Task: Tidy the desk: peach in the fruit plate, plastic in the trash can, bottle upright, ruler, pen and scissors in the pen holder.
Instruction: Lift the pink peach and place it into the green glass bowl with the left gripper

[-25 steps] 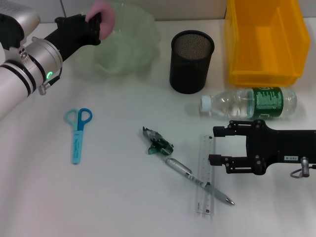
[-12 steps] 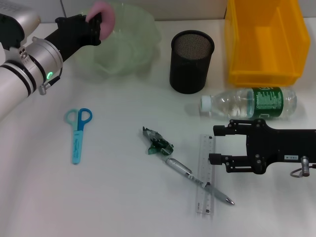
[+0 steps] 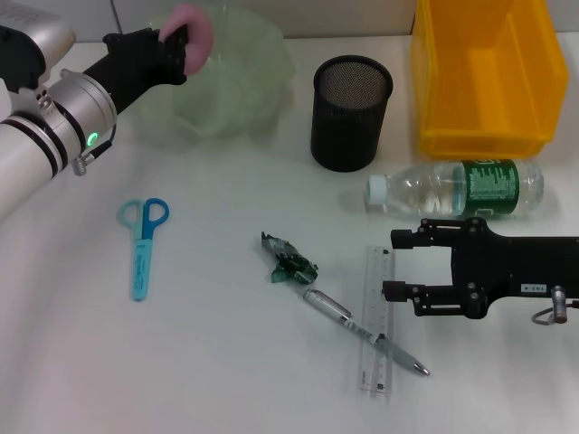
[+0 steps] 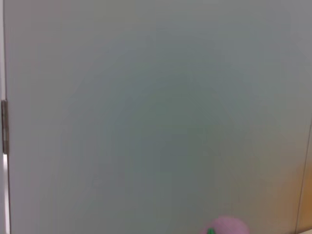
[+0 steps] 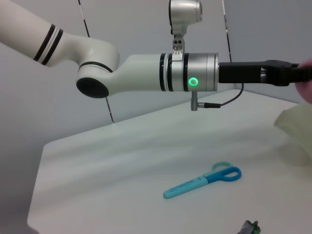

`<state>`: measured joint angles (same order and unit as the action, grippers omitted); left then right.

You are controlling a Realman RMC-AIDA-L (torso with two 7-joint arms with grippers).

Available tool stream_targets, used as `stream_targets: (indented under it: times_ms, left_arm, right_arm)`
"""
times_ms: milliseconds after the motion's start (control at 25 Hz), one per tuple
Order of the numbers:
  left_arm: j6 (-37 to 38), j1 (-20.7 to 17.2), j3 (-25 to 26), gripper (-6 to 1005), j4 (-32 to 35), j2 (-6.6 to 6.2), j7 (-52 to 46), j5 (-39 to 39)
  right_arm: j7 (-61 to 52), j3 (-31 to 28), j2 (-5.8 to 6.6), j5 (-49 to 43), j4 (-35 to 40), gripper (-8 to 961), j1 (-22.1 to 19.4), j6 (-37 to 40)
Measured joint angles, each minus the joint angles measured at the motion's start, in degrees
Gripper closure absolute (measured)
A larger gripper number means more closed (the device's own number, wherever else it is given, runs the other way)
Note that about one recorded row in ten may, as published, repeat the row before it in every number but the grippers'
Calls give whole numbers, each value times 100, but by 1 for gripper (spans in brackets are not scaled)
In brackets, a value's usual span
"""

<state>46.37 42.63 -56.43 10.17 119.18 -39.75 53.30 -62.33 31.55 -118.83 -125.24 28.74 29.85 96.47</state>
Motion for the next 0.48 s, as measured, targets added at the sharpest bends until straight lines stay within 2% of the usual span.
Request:
stream_targets:
  times_ms: [320, 480]
  left_arm:
    - [68, 0, -8, 881, -33, 0, 4, -2]
    - [111, -8, -8, 736, -28, 0, -6, -3]
  right_arm:
    - [-1, 0, -8, 0, 0, 210, -10, 3]
    - [-1, 0, -8, 0, 0, 209, -17, 3]
